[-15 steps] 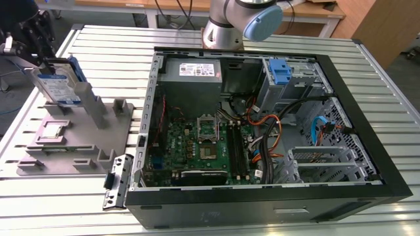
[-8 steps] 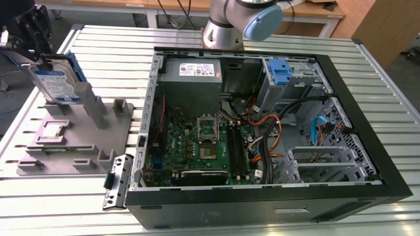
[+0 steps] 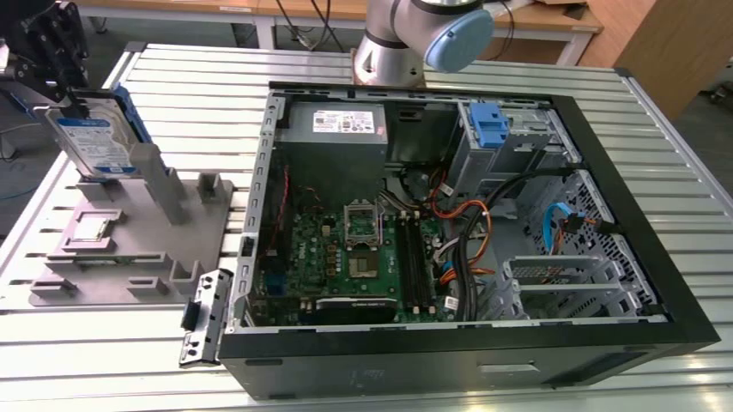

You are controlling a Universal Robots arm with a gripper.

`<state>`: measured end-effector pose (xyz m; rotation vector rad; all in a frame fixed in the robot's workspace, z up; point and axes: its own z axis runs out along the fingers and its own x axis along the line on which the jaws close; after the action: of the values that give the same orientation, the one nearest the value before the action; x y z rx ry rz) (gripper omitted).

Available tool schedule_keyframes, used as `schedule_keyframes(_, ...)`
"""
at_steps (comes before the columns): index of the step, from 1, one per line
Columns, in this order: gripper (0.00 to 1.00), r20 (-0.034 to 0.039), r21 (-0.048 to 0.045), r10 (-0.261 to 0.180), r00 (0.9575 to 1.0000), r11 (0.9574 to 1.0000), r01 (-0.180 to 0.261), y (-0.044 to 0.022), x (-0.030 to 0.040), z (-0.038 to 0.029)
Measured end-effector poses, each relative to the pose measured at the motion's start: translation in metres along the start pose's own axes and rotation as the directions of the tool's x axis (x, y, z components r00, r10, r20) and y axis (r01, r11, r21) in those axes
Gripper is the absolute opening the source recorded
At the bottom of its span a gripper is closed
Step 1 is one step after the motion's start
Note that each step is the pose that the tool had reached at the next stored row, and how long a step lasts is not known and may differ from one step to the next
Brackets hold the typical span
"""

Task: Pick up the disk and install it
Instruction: 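Pick up the disk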

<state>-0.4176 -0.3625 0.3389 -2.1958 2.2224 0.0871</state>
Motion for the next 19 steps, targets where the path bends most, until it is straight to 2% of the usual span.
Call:
schedule_keyframes(7, 0.35, 0.0, 0.0, 0.0, 1.0, 1.0, 0.0, 0.0, 0.0, -0.0003)
schedule_keyframes(15, 0.35, 0.0, -0.0001, 0.0, 1.0, 1.0, 0.0, 0.0002, -0.0004, -0.0071)
schedule_keyframes(19, 0.35, 0.0001, 0.0001, 0.0, 1.0, 1.0, 0.0, 0.0002, -0.0004, -0.0073)
